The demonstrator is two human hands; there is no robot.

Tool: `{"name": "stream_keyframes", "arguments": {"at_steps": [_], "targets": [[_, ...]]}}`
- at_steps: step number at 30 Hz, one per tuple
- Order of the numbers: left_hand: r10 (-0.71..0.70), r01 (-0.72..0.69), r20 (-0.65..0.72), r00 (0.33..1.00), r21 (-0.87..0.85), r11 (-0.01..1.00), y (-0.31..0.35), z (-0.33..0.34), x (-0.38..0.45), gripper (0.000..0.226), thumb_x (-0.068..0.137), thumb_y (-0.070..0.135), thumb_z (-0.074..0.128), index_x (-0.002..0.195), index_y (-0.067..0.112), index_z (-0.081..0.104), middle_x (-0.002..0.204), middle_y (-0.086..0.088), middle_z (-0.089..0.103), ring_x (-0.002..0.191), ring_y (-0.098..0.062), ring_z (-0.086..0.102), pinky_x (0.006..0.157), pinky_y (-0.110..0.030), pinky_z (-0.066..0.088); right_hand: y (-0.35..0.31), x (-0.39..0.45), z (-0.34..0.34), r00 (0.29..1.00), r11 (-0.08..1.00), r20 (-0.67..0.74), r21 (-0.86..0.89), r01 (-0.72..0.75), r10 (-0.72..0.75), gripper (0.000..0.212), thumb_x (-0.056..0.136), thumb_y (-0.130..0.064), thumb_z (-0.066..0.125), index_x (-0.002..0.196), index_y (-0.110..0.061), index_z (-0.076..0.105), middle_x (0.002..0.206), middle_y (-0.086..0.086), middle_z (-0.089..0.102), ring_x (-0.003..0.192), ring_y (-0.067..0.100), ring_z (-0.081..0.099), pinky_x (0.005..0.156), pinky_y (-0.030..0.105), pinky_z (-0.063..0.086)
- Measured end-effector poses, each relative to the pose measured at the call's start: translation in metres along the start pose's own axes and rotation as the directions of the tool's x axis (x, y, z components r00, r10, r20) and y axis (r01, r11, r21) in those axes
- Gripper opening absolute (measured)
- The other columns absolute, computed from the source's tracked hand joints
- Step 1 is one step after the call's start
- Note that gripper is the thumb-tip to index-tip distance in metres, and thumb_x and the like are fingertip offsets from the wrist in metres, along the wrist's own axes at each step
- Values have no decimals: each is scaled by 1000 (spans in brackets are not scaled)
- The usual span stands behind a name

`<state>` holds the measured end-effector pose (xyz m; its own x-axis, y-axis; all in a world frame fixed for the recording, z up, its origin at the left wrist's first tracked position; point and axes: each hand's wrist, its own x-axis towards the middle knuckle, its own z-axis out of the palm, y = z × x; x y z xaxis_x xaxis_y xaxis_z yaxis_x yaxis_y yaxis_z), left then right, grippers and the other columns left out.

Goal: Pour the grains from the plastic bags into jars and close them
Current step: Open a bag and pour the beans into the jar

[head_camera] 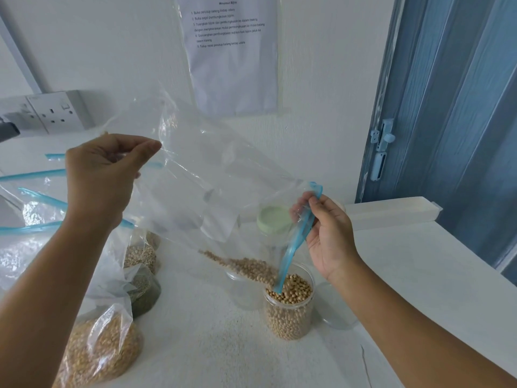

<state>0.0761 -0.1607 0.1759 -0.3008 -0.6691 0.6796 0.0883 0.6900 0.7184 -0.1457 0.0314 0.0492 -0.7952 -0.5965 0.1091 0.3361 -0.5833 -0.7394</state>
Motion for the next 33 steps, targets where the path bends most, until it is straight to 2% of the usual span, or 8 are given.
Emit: {"name": "stream_keyframes", "arguments": {"at_steps": [15,20,22,25,30,33], "targets": [[39,-41,64,997,24,999,9,-4,2,20,83,37,85,78,55,77,76,23,74,59,-4,57,61,-13,50,1,-1,-5,1000,1000,-21,-25,3,-4,23,107,-7,48,97,-8,69,82,4,69,83,20,66,88,33,56],[19,-20,43,999,38,999,4,-4,2,15,84,35,85,79,47,78,72,24,72,57,-2,58,59,-10,47,-1,-1,-2,1000,1000,-29,-21,10,-11,25,107,-5,47,96,-7,69,81,4,69,81,18,66,84,31,57],[16,-18,40,999,59,998,5,-5,3,8,83,37,85,84,41,78,70,24,71,55,-2,57,59,-10,46,-2,0,-1,1000,1000,-25,-22,16,-17,24,107,-5,47,96,-7,69,81,5,68,80,19,65,82,31,58],[31,-34,37,999,88,996,9,-6,7,11,83,37,84,90,36,76,68,24,70,54,-2,57,60,-10,46,-2,-1,-1,1000,999,-17,-22,23,-23,24,107,-6,47,97,-7,69,81,6,68,81,19,65,84,32,57],[30,-36,56,998,94,995,7,-6,4,9,81,39,84,87,38,77,66,20,71,54,-2,57,58,-10,47,0,-2,-3,1000,1000,-24,-15,14,-14,25,107,-5,47,96,-7,69,80,5,68,81,20,64,80,29,57],[15,-19,47,999,76,997,5,-8,3,9,79,42,85,84,40,78,66,15,72,55,-4,58,58,-12,48,-1,-2,-4,1000,999,-22,-34,21,-22,26,107,-5,47,95,-8,70,80,5,68,82,19,64,82,31,56]]}}
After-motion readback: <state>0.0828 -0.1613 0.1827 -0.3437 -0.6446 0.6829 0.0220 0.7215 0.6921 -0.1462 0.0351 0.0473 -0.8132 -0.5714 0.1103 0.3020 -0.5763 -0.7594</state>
